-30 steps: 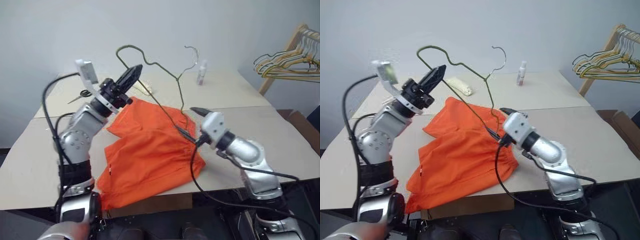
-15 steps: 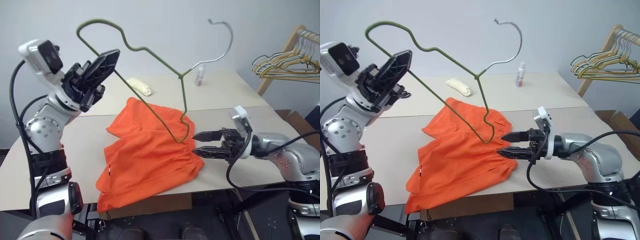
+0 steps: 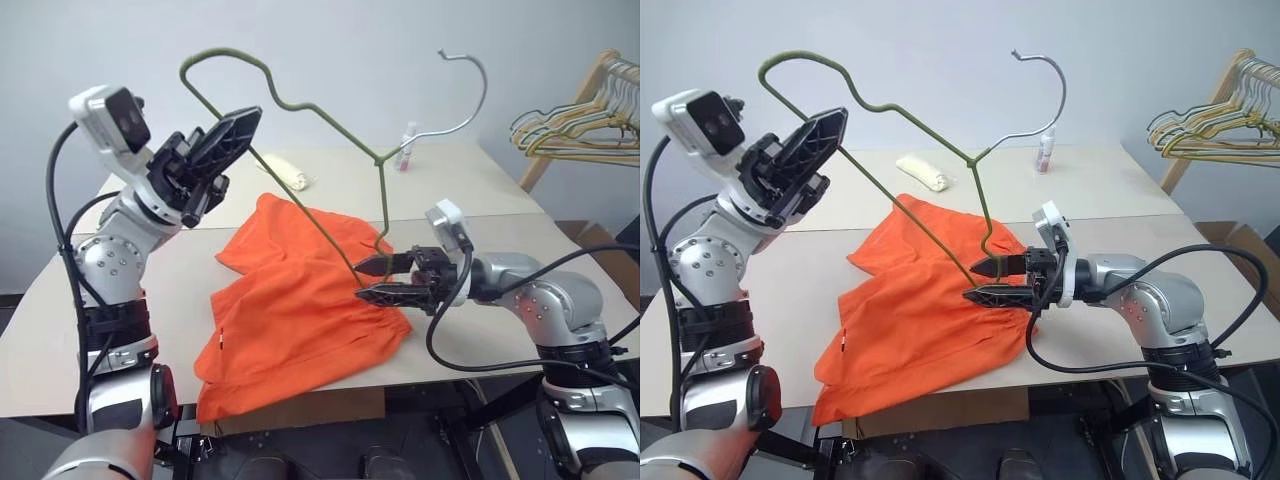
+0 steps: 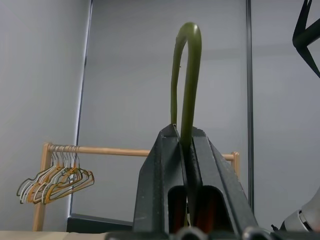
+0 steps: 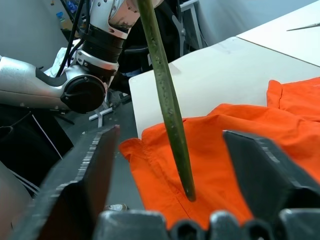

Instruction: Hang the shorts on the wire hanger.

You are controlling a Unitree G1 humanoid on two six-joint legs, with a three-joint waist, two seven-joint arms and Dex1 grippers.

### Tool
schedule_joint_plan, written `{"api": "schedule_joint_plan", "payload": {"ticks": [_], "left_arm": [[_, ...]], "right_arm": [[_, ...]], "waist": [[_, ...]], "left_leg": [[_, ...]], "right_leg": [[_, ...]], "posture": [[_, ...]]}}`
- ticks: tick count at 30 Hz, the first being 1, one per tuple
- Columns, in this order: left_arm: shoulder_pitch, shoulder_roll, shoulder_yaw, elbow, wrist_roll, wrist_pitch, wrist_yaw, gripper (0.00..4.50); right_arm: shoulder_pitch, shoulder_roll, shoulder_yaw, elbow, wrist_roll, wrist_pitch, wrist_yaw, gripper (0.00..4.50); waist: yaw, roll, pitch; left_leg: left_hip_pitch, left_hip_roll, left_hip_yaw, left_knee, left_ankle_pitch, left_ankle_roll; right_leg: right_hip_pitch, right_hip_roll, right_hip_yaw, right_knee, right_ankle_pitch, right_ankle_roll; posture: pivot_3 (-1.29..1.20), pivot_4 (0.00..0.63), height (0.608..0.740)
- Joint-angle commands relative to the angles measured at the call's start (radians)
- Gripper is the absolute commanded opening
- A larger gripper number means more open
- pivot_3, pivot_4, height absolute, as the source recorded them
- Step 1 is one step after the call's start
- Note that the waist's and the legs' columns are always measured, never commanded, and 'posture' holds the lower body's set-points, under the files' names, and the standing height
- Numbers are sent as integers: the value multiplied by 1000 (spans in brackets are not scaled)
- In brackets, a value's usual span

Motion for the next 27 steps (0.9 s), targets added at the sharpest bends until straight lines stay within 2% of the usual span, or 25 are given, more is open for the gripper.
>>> {"api": "schedule_joint_plan", "payload": {"ticks": [1, 7, 8, 11, 15, 18, 22, 27], "left_arm": [[-14, 8, 11, -15, -5, -12, -1, 0], [6, 10, -13, 2, 50, -51, -41, 0], [13, 12, -25, 12, 67, -55, -55, 0], [33, 1, -65, 35, 140, -89, -47, 706], [72, 8, -147, 22, 245, -97, -19, 2053], [127, 47, -253, 34, 397, -132, -18, 3071], [229, 141, -372, 13, 564, -226, -84, 4360], [341, 301, -471, -65, 750, -399, -180, 4435]], "right_arm": [[-16, -7, -3, -31, -13, -18, 0, 2421], [-15, 11, -3, -26, -31, -31, -11, 163], [-12, 13, -4, -30, -36, -42, -10, 41], [-1, 22, -12, -45, -47, -68, -15, 0], [-2, 42, -65, -65, -10, -60, -57, 0], [4, 39, -140, -81, 50, -20, -112, 0], [94, -43, -235, -108, 115, 94, -184, 0], [340, -252, -375, -112, 192, 235, -114, 0]], "waist": [[0, 0, 0], [-1, 0, 0], [-1, 0, 0], [-1, 0, 0], [1, 0, 0], [0, 0, 0], [-1, 0, 0], [6, 0, 0]], "left_leg": [[0, 0, 0, 0, 0, 0], [0, 0, 0, 0, 0, 0], [0, 0, 0, 0, 0, 0], [0, 0, 0, 0, 0, 0], [0, -1, 0, 0, 0, 0], [-1, -1, 0, 0, 0, 0], [0, 0, 1, -2, 0, 0], [-7, 0, 2, -2, 0, 1]], "right_leg": [[0, 0, 0, 0, 0, 0], [0, 0, 0, 0, 0, 0], [0, 0, 0, 0, 0, 0], [0, 0, 0, 0, 0, 0], [0, 0, 0, 0, 0, 0], [0, 0, 0, 0, 0, 0], [-1, 0, 1, 0, 0, 0], [-9, -2, 1, 0, 0, -1]], "posture": [[46, 0, 740], [43, 0, 740], [43, 0, 740], [39, 0, 740], [32, 0, 740], [27, 0, 740], [15, 0, 740], [-6, 0, 740]]}}
